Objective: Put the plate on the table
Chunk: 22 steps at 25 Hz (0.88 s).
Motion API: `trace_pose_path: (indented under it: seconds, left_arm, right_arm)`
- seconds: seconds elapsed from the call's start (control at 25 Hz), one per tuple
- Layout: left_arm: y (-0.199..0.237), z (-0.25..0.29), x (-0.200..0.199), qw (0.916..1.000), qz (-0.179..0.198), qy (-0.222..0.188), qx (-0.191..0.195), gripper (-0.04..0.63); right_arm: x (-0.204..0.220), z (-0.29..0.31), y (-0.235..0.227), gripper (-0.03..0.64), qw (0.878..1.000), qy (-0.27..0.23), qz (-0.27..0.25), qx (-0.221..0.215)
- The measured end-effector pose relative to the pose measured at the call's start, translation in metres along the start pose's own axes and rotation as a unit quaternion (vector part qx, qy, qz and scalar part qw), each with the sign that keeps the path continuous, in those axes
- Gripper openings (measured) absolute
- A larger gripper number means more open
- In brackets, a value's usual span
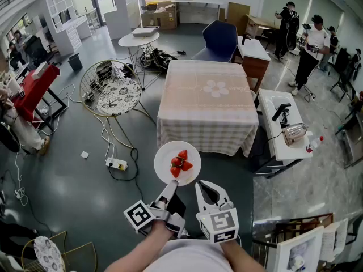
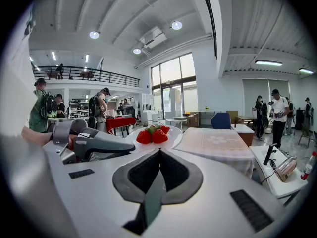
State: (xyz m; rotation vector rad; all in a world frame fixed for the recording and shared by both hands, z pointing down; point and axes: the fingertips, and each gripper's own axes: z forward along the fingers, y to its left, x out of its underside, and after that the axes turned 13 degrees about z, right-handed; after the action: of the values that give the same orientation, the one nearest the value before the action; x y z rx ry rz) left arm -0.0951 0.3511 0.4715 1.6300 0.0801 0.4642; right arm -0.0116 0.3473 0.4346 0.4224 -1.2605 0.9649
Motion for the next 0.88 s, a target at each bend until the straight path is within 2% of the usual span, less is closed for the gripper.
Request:
trace_pose_path:
  seconds: [0.44,0.88]
  left_arm:
    - [0.006,-0.004,-0.012,1.0,-0.003,0.003,0.002,0.017]
    - [0.015,0.009,-0.021,1.0,0.002,-0.004,-0.003,0.017]
  right_arm:
    - [0.004,0.012,0.01,0.005,1.0,-0.004,0.004,0.001]
    - [0.0,0.032,0.0,0.005,1.0,-0.005,0.009,-0.007]
